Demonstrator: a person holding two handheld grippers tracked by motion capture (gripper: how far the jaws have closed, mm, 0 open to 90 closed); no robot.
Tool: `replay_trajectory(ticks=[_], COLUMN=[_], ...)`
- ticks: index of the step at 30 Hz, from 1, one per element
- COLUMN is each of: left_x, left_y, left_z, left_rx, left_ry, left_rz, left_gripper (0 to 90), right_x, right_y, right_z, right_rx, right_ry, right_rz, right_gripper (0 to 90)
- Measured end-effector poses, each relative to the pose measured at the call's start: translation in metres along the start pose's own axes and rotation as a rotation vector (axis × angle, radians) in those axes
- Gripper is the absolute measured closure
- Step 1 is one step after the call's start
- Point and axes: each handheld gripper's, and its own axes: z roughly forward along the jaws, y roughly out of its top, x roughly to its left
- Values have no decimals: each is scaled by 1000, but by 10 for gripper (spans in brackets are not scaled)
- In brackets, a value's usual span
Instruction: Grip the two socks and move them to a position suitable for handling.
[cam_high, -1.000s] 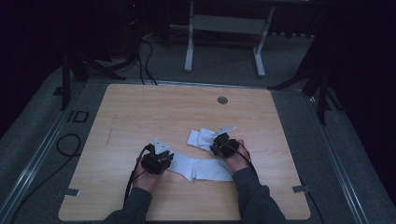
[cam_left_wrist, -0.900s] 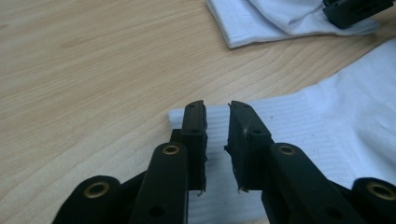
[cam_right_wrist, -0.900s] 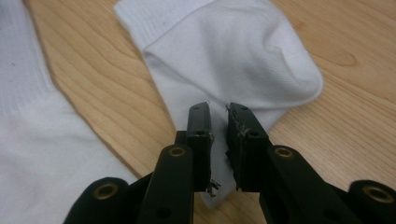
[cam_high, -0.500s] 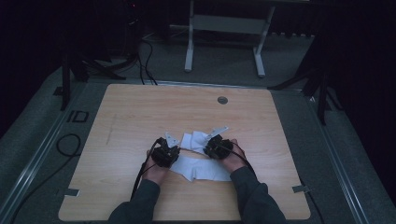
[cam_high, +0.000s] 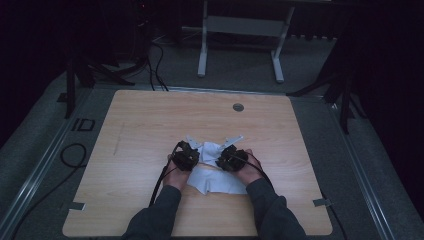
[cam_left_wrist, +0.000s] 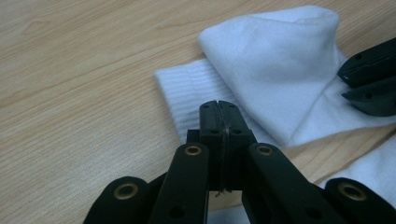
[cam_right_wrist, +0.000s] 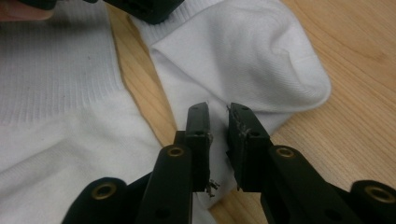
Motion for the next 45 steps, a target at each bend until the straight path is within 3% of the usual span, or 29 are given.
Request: replay_trajectory(ticks=[2, 4, 9, 12, 14, 26, 30, 34, 45], left_x=[-1, -1, -1, -1, -1, -2, -3, -3, -4], left_y=[0, 0, 1, 1, 0, -2, -3, -3, -4], left_z=[0, 0, 1, 1, 1, 0, 1, 1, 1], left_rx=[2, 5, 9, 9, 5, -6, -12, -14, -22], left_ry=[0, -2, 2, 3, 2, 10, 16, 16, 19], left_rz=[4, 3, 17, 21, 21, 40, 39, 39, 37], left_gripper=[895, 895, 896, 896, 897, 897, 897, 897, 897], right_x=[-3, -7, -31, -42, -45, -45, -42, -36, -37], right_y=[1, 2, 8, 12, 16, 26, 26, 30, 25], right_z=[-3, -9, -23, -21, -17, 14, 17, 12, -28], right_rx=[2, -37, -121, -124, -115, -18, -8, -6, -68], right_ry=[34, 44, 4, -18, -32, -54, -31, -66, -86], right_rz=[11, 37, 171, 229, 241, 267, 262, 209, 175], right_gripper=[709, 707, 696, 677, 658, 585, 721, 834, 850])
